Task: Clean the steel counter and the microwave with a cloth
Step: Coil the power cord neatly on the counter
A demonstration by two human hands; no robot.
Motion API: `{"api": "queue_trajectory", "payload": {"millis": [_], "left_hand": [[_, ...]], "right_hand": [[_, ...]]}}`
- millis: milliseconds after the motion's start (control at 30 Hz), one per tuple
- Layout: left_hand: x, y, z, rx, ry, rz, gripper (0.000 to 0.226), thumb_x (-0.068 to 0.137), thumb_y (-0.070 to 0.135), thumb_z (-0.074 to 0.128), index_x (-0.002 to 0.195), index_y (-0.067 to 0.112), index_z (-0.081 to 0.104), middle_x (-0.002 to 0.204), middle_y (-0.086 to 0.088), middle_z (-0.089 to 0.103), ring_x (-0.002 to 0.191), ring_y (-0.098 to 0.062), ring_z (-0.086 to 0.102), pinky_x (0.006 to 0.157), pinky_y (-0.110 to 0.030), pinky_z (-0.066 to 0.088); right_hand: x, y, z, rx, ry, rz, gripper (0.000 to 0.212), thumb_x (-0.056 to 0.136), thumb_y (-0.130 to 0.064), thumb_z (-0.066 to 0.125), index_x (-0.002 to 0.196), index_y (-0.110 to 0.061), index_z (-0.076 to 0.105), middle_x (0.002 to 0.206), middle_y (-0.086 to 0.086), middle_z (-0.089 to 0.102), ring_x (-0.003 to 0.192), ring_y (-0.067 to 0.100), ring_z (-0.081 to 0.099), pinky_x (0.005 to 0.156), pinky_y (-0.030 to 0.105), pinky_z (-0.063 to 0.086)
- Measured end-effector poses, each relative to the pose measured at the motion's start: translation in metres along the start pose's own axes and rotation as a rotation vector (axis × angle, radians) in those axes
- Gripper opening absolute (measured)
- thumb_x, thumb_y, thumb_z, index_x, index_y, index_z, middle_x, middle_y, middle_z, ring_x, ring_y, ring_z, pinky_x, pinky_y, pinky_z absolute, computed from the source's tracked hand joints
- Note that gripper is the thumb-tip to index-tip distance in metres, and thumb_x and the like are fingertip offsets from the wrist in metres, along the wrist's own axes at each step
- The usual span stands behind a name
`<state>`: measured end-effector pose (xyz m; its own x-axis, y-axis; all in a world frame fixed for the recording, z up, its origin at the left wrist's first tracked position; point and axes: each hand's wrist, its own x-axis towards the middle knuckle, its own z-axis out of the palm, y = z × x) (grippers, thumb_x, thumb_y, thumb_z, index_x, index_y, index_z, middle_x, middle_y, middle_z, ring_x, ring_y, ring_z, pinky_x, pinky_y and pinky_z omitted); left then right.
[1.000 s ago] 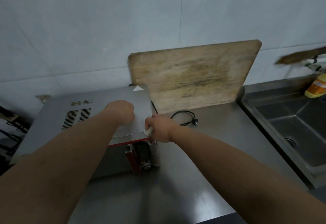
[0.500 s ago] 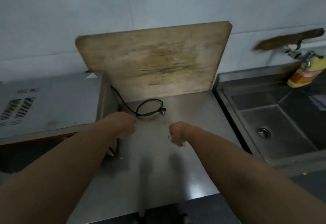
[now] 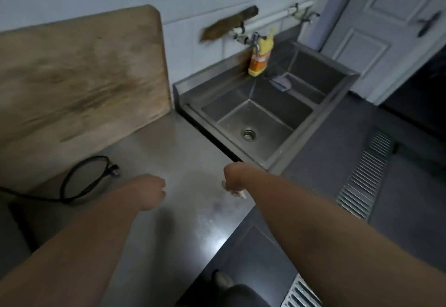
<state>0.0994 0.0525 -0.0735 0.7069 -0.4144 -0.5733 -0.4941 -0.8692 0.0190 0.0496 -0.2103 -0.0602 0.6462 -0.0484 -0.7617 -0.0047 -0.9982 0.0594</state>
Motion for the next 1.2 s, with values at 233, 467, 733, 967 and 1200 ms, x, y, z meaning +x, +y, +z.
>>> {"api": "queue_trajectory", "payload": {"millis": [233, 467, 733, 967, 1200], "left_hand": [[0.046, 0.054, -0.022, 0.06, -0.029, 0.144, 0.048, 0.102, 0.039, 0.04, 0.145, 0.021, 0.046, 0.153, -0.005, 0.044, 0.138, -0.024, 0.043, 0.113, -0.031, 0.034], [0.087, 0.109, -0.056, 0.096, -0.032, 0.218, 0.049, 0.103, 0.039, 0.036, 0.149, 0.023, 0.041, 0.156, -0.004, 0.038, 0.14, -0.023, 0.038, 0.115, -0.035, 0.031], [0.166, 0.167, -0.113, 0.112, 0.025, 0.162, 0.049, 0.103, 0.038, 0.036, 0.148, 0.022, 0.043, 0.152, -0.005, 0.043, 0.136, -0.024, 0.043, 0.113, -0.038, 0.036], [0.227, 0.257, -0.159, 0.117, 0.121, 0.232, 0.038, 0.098, 0.034, 0.039, 0.127, 0.018, 0.058, 0.124, -0.004, 0.056, 0.12, -0.024, 0.052, 0.1, -0.042, 0.046], [0.253, 0.304, -0.183, 0.171, 0.09, 0.241, 0.045, 0.099, 0.032, 0.039, 0.141, 0.019, 0.049, 0.138, -0.004, 0.05, 0.132, -0.023, 0.042, 0.106, -0.043, 0.041]], "right_hand": [[-0.019, 0.059, 0.018, 0.166, 0.069, 0.183, 0.046, 0.087, -0.028, 0.056, 0.046, -0.01, 0.064, 0.044, -0.004, 0.063, 0.066, 0.016, 0.068, 0.081, 0.034, 0.058], [-0.013, 0.134, 0.02, 0.233, 0.135, 0.285, 0.026, 0.081, -0.021, 0.069, 0.063, -0.013, 0.052, 0.073, 0.009, 0.061, 0.068, 0.028, 0.058, 0.067, 0.03, 0.048], [0.05, 0.249, -0.025, 0.361, 0.199, 0.218, 0.03, 0.085, -0.03, 0.057, 0.066, -0.01, 0.069, 0.073, 0.002, 0.071, 0.074, 0.021, 0.066, 0.076, 0.03, 0.055], [0.104, 0.333, -0.054, 0.393, 0.239, 0.089, 0.021, 0.087, -0.037, 0.059, 0.088, -0.018, 0.068, 0.086, 0.001, 0.068, 0.082, 0.021, 0.062, 0.071, 0.028, 0.044], [0.144, 0.341, -0.047, 0.39, 0.098, -0.054, 0.032, 0.088, -0.031, 0.063, 0.109, -0.007, 0.069, 0.111, 0.01, 0.069, 0.097, 0.028, 0.065, 0.085, 0.034, 0.053]]}}
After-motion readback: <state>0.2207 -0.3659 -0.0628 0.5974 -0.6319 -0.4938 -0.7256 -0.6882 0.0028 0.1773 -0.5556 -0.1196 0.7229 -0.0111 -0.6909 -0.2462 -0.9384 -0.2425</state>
